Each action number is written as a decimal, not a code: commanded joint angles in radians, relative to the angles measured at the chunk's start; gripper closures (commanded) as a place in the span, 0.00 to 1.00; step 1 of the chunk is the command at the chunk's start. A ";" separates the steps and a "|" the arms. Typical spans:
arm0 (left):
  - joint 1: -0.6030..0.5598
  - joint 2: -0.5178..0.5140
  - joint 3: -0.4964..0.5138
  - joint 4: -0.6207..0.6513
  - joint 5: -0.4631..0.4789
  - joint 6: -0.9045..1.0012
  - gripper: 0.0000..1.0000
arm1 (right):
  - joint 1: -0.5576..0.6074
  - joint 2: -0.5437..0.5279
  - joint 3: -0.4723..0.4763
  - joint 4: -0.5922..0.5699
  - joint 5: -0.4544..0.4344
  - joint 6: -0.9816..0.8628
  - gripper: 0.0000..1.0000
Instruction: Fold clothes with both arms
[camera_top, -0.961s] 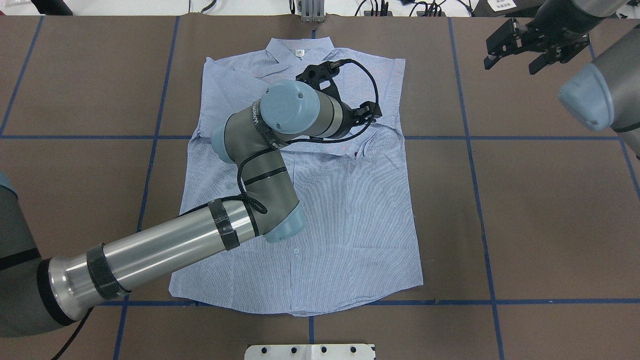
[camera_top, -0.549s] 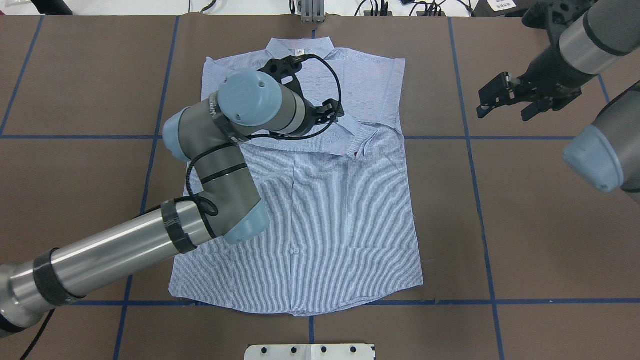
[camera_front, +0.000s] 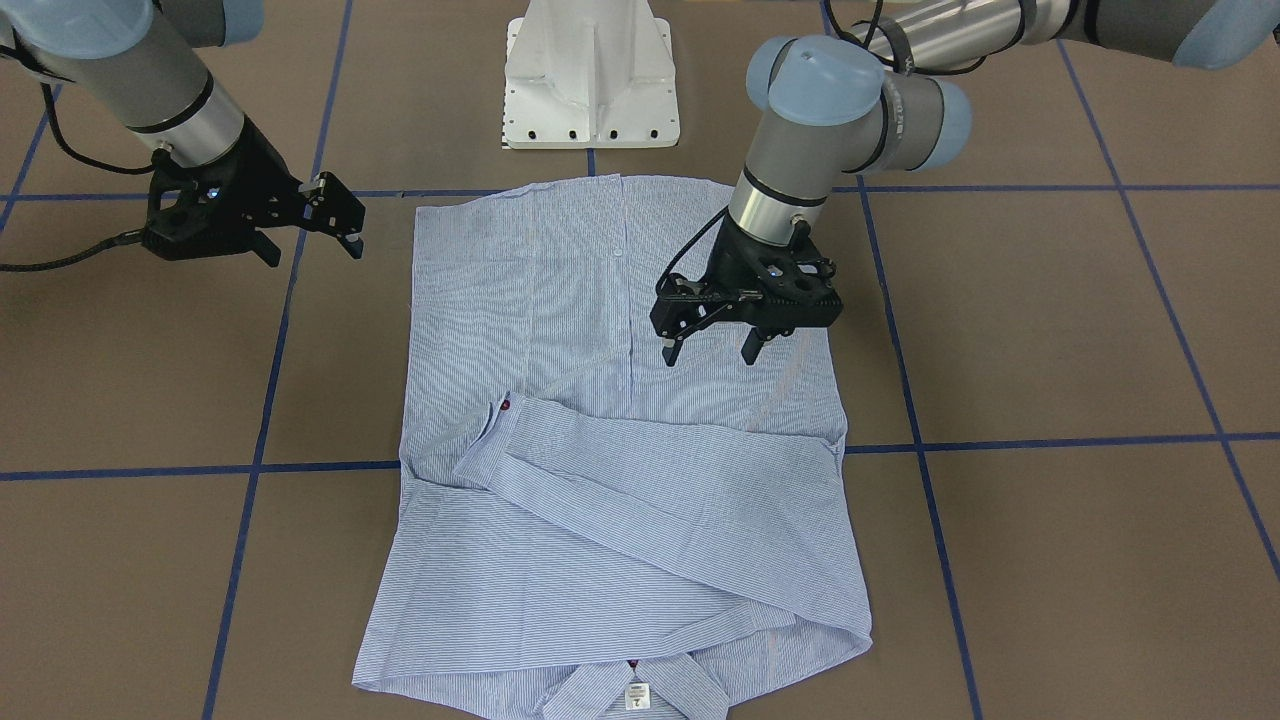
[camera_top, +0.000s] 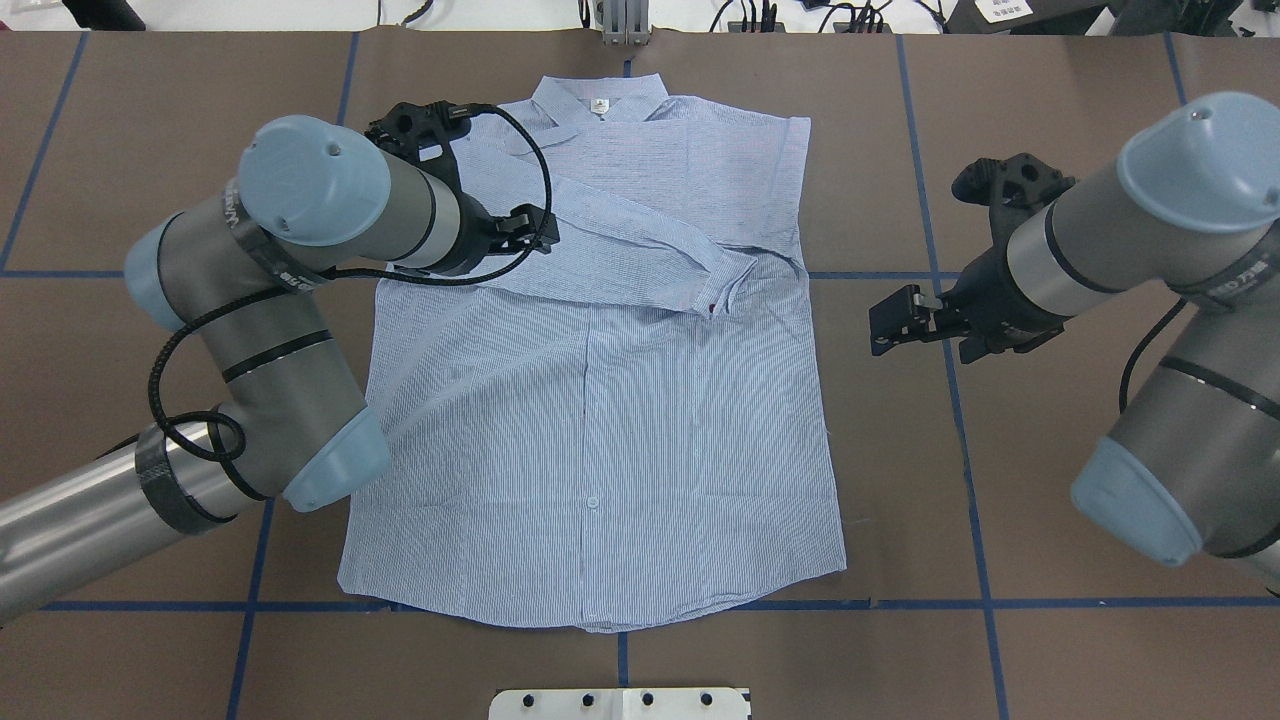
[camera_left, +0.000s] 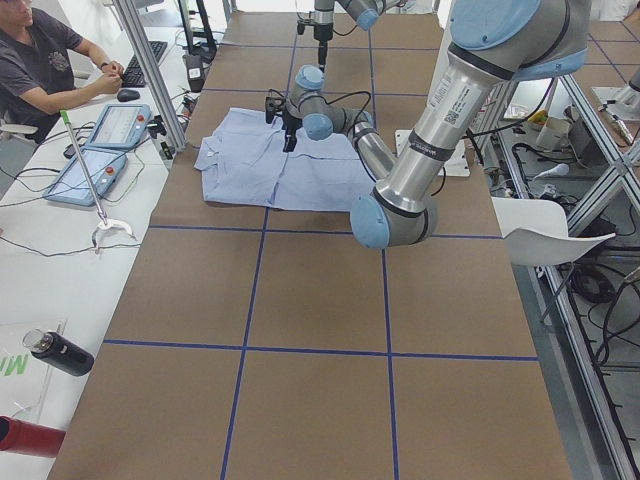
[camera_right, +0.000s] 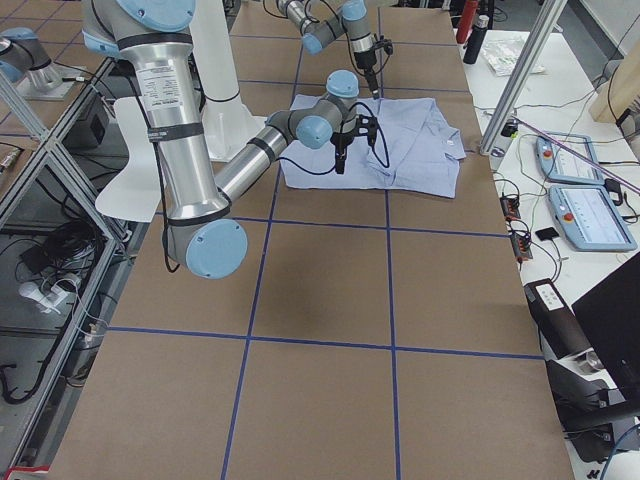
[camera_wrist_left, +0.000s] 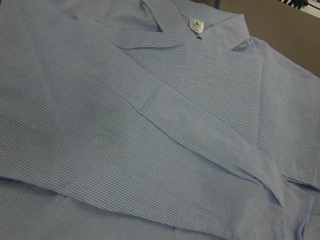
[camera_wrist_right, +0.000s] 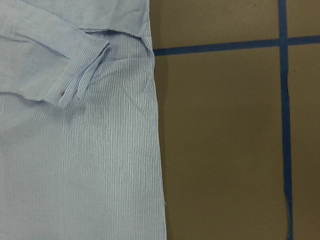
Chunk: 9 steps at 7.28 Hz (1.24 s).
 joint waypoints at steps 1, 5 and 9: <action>-0.059 -0.014 0.086 -0.047 0.011 0.052 0.00 | -0.105 -0.031 0.047 0.017 -0.078 0.087 0.00; -0.167 -0.202 0.559 -0.374 0.100 0.091 0.02 | -0.197 -0.028 0.056 0.019 -0.138 0.167 0.00; -0.214 -0.250 0.798 -0.523 0.196 0.139 0.02 | -0.205 -0.028 0.070 0.017 -0.130 0.193 0.00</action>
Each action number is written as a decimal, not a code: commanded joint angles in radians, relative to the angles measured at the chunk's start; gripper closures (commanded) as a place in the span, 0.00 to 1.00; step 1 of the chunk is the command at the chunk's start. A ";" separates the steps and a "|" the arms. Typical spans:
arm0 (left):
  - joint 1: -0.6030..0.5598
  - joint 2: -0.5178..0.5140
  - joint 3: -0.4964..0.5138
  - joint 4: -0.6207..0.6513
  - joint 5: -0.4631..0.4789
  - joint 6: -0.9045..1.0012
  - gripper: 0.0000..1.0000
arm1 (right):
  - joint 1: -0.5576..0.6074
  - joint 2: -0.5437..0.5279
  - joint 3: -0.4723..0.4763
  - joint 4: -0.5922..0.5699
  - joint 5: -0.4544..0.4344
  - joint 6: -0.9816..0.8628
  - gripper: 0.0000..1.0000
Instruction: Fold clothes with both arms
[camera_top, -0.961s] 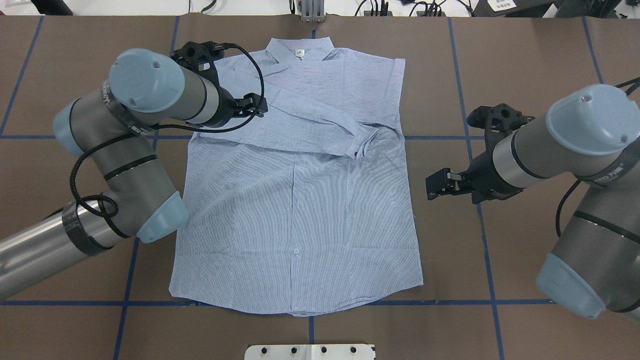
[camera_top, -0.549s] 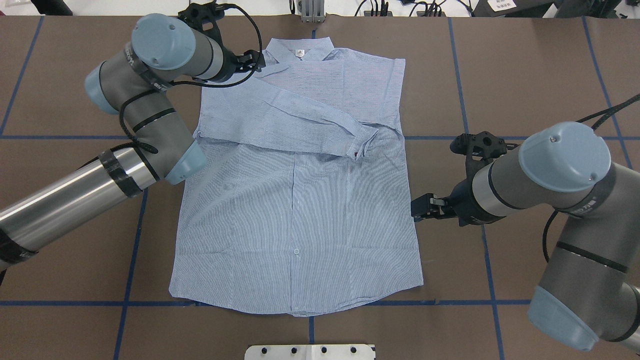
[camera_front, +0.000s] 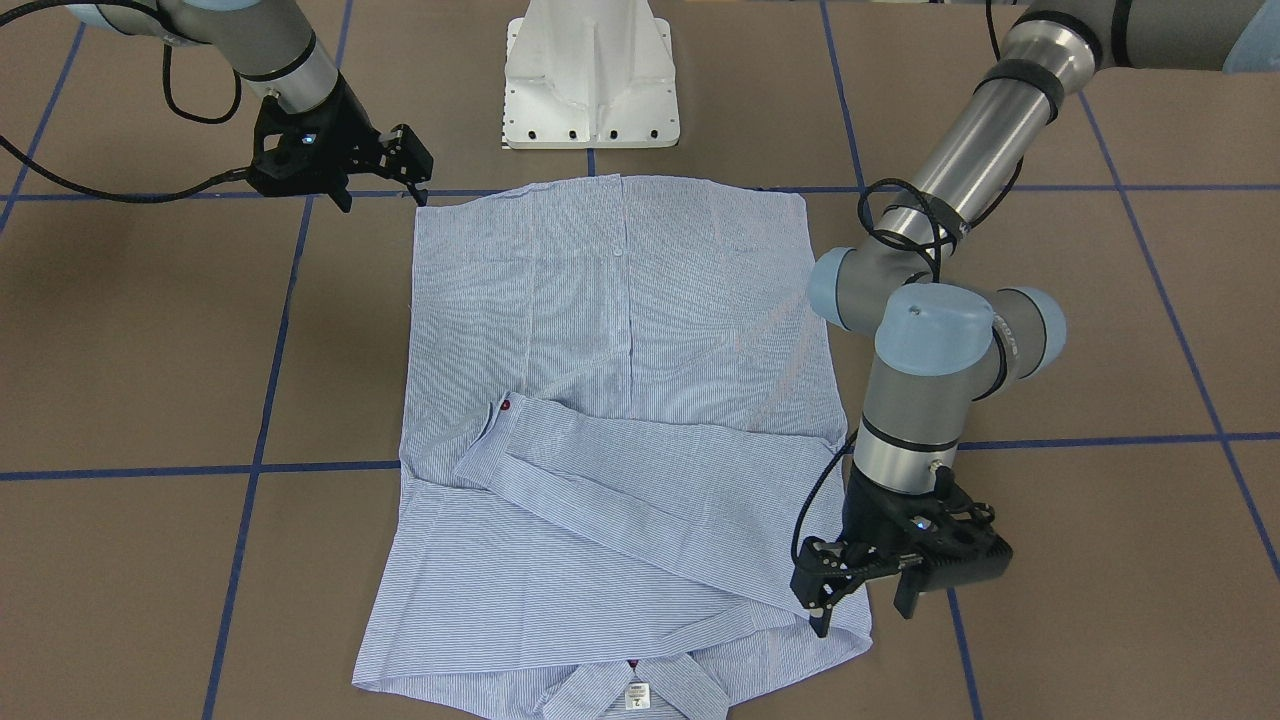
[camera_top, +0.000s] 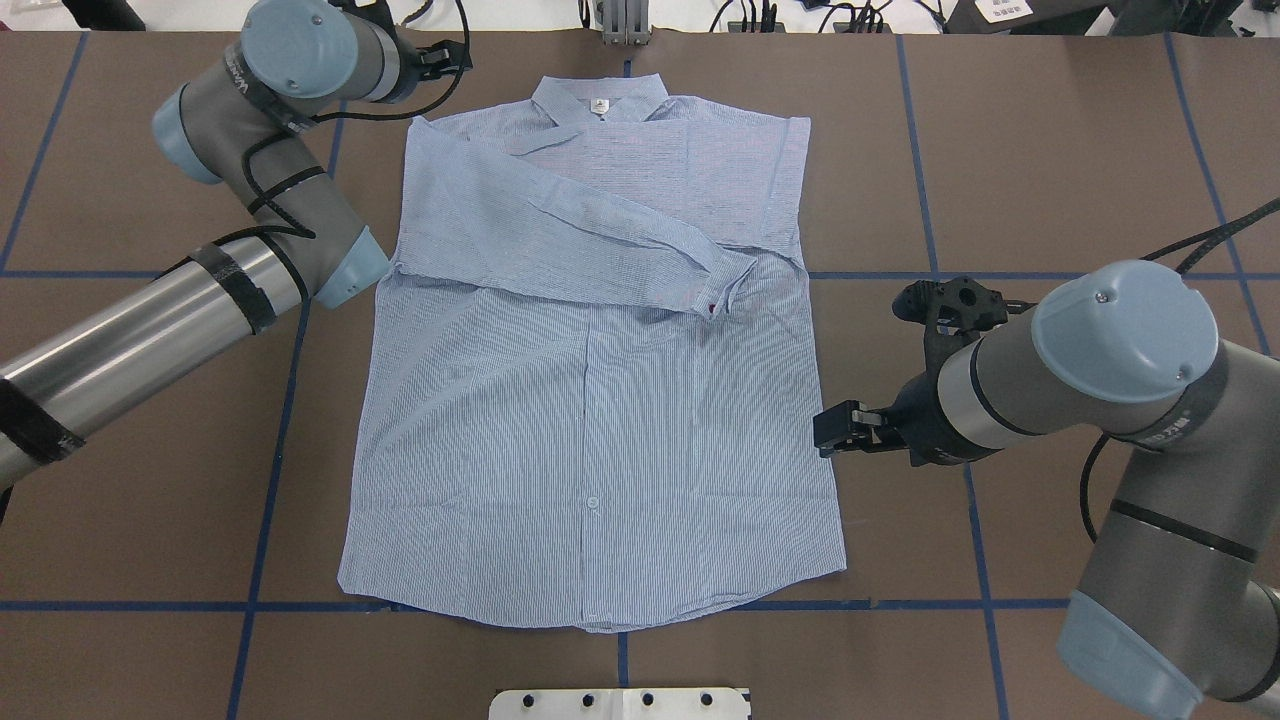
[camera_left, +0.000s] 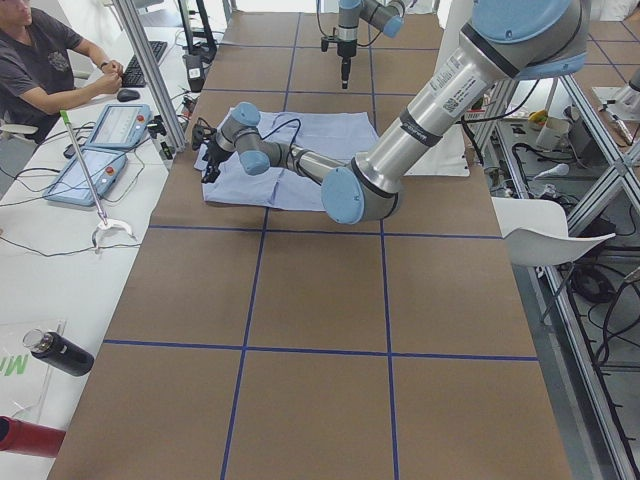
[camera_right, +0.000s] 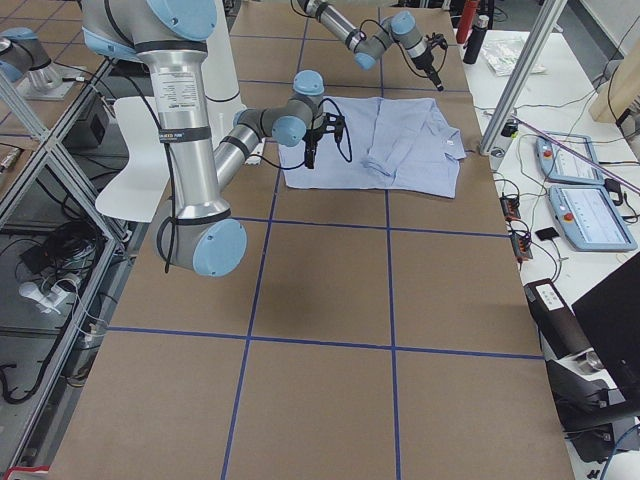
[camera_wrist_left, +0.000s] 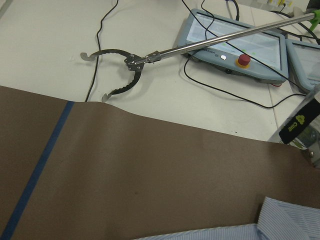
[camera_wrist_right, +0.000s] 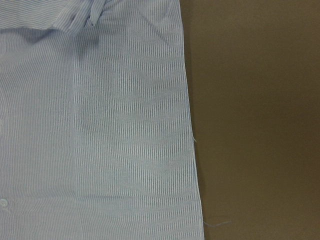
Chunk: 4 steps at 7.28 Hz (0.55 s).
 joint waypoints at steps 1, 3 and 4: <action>-0.001 -0.053 0.124 -0.055 0.024 0.003 0.02 | -0.004 0.002 0.001 0.000 -0.001 0.015 0.00; 0.021 -0.054 0.201 -0.127 0.040 0.003 0.06 | -0.006 0.002 -0.001 0.000 0.000 0.016 0.00; 0.035 -0.053 0.206 -0.130 0.038 0.003 0.09 | -0.004 0.002 -0.001 -0.002 -0.001 0.016 0.00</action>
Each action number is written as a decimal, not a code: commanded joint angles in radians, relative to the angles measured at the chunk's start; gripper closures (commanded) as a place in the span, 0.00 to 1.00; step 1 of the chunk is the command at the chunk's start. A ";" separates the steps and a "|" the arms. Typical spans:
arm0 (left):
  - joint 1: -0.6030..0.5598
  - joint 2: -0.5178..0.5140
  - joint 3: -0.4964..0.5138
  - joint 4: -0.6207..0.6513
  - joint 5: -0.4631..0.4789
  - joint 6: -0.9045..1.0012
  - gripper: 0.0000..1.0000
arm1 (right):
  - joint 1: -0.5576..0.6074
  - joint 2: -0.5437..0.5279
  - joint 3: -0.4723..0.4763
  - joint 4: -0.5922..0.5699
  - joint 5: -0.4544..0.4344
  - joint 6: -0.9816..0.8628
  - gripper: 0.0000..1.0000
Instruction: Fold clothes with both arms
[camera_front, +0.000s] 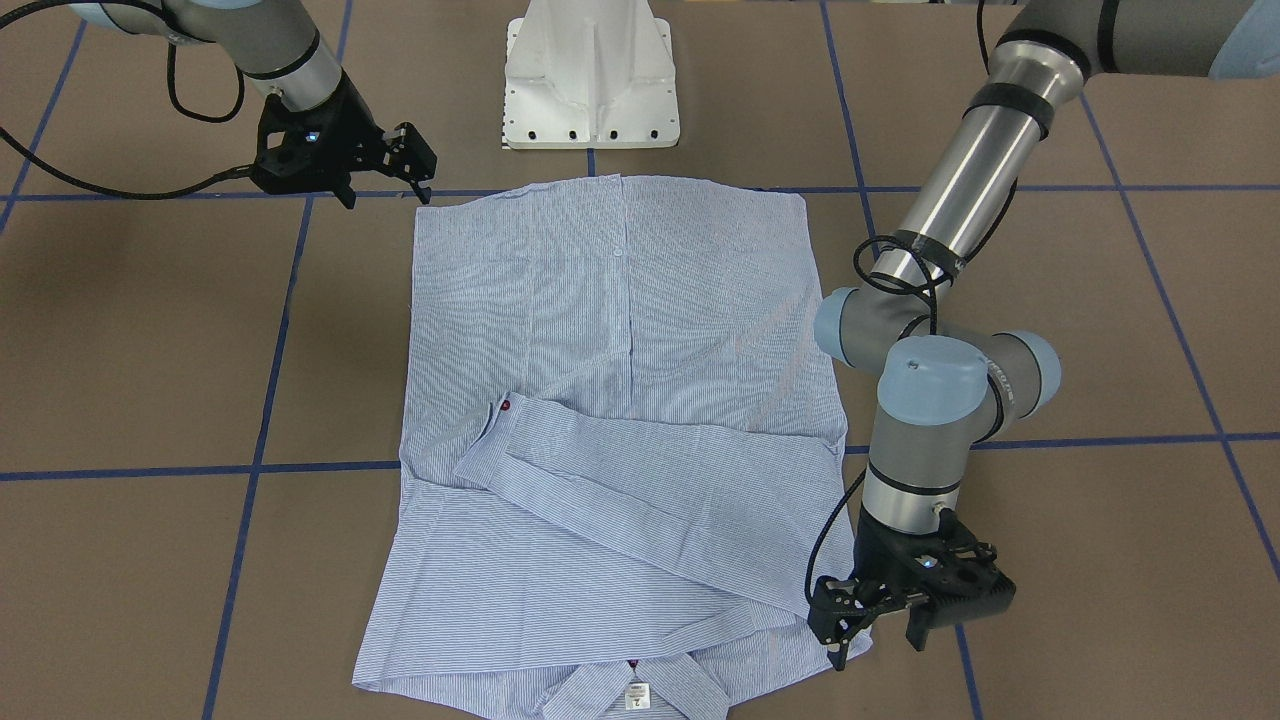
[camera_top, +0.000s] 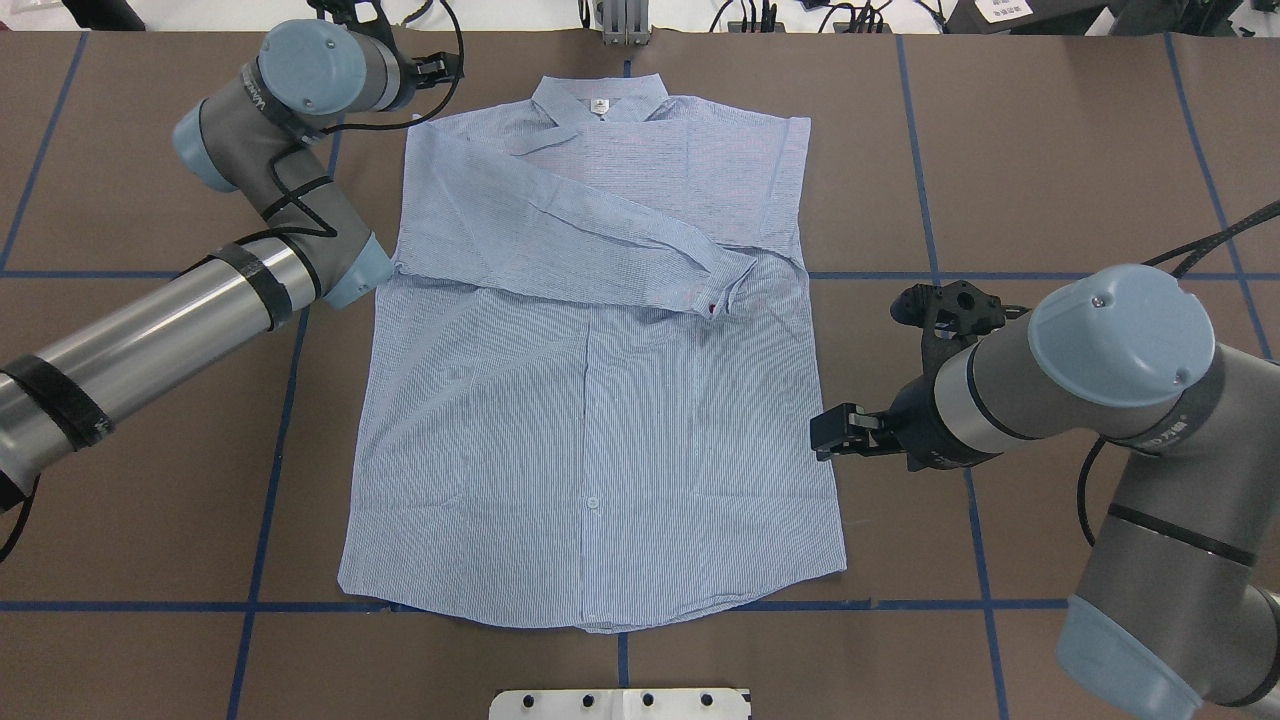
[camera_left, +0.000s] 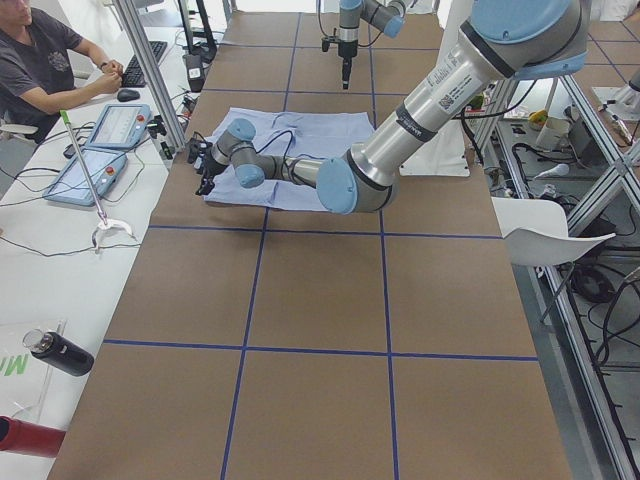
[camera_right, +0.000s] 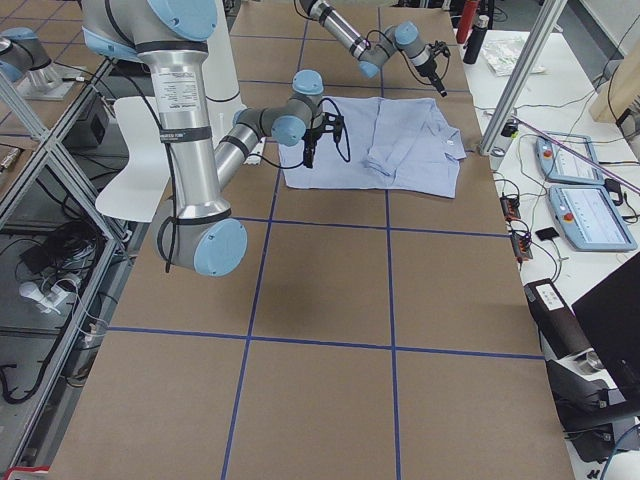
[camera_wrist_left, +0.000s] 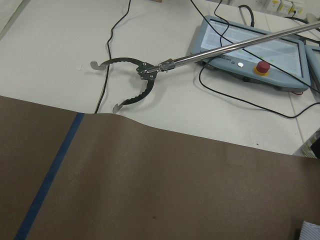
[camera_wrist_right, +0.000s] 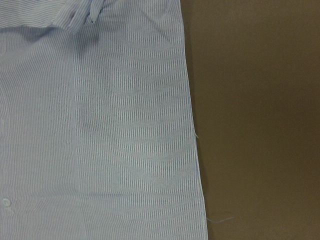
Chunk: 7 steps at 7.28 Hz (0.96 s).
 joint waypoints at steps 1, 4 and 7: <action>0.037 -0.001 0.023 -0.019 0.002 0.000 0.11 | -0.001 0.000 -0.001 -0.001 -0.001 -0.001 0.00; 0.034 0.002 0.041 -0.017 0.003 0.000 0.31 | 0.001 0.005 0.001 -0.001 0.001 0.000 0.00; 0.019 0.005 0.044 -0.014 0.014 0.000 0.61 | 0.001 0.003 0.001 -0.001 0.001 0.000 0.00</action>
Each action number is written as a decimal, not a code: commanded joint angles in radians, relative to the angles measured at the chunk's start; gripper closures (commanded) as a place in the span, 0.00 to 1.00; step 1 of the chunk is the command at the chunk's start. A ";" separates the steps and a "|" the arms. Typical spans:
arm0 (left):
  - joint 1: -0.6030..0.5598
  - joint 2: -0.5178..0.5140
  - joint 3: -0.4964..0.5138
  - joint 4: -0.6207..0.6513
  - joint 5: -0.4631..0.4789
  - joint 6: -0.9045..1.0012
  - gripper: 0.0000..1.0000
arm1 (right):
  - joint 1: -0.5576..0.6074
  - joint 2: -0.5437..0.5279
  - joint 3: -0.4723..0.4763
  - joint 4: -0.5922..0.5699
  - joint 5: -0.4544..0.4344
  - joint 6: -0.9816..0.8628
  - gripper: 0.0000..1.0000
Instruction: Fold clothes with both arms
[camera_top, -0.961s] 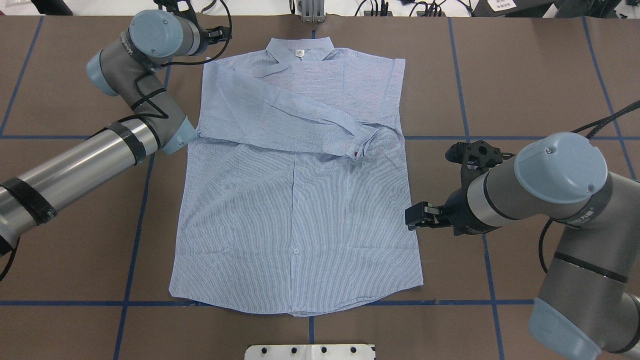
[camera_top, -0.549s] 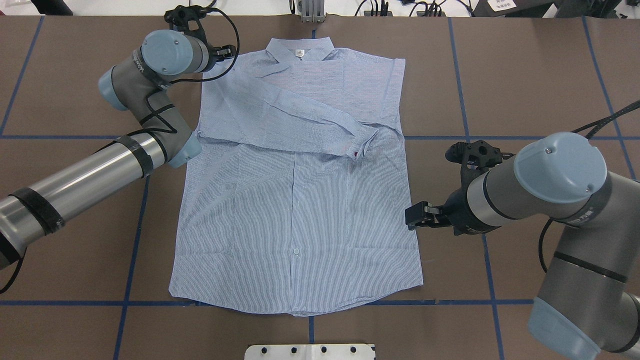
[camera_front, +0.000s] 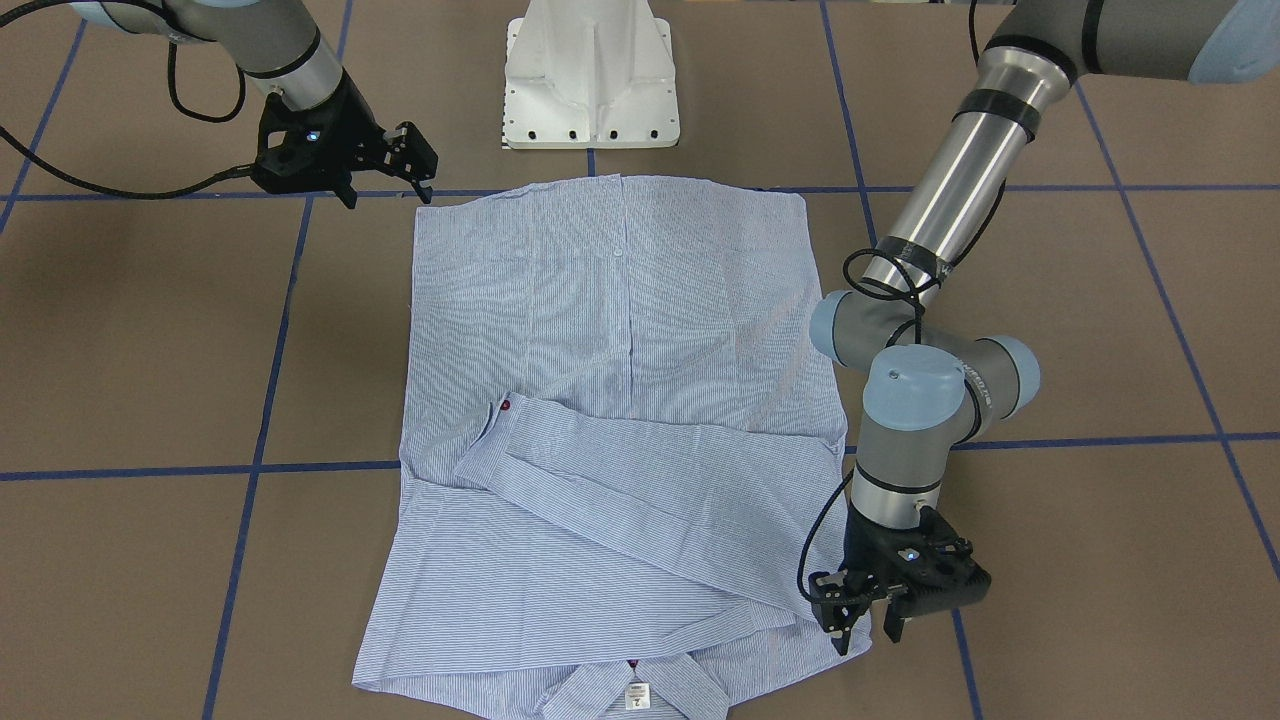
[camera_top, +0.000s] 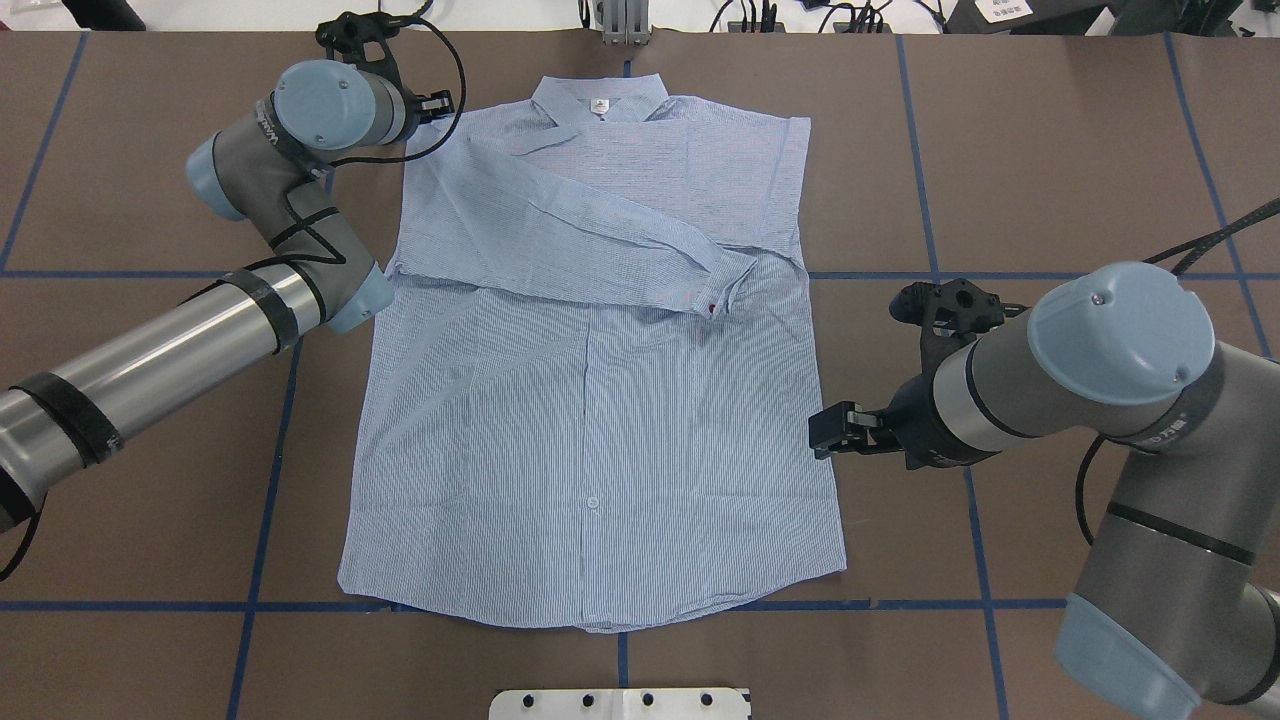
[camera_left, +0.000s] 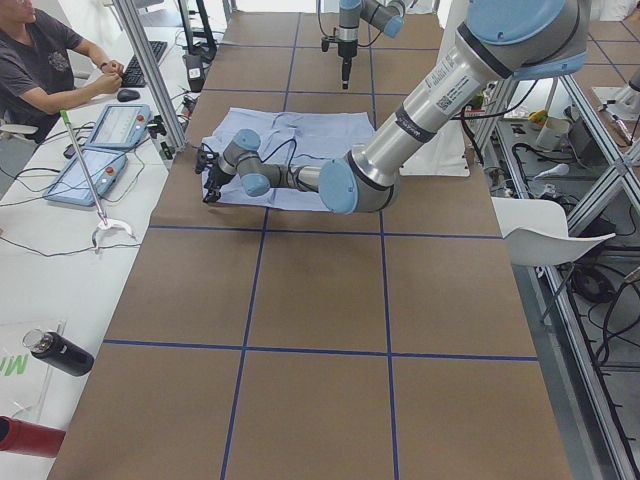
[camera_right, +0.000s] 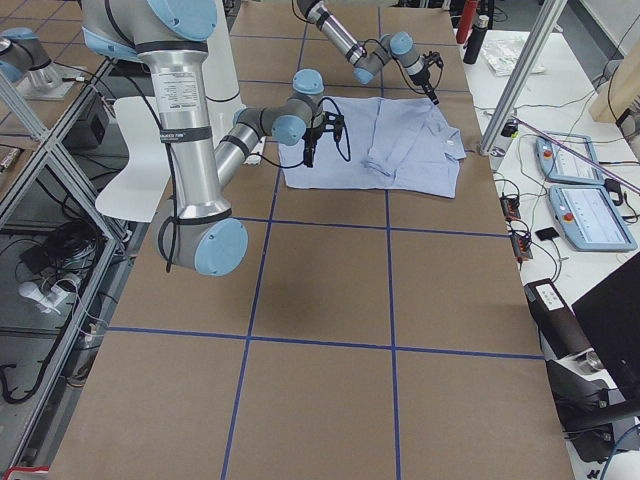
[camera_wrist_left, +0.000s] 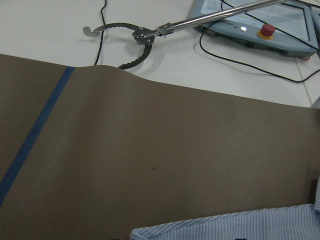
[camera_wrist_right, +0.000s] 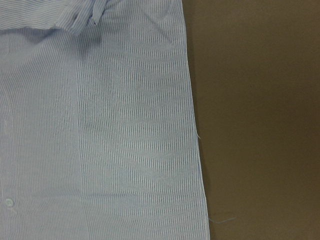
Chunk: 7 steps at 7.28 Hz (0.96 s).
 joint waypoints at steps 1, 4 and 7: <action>-0.003 0.001 0.000 0.003 0.003 -0.001 0.77 | -0.001 -0.001 -0.001 -0.002 0.000 0.000 0.00; 0.000 0.001 -0.001 0.003 0.001 -0.001 0.77 | 0.001 -0.006 -0.001 -0.002 0.000 0.000 0.00; -0.002 0.004 -0.001 0.006 0.003 0.001 1.00 | 0.001 -0.001 -0.001 -0.002 0.000 -0.002 0.00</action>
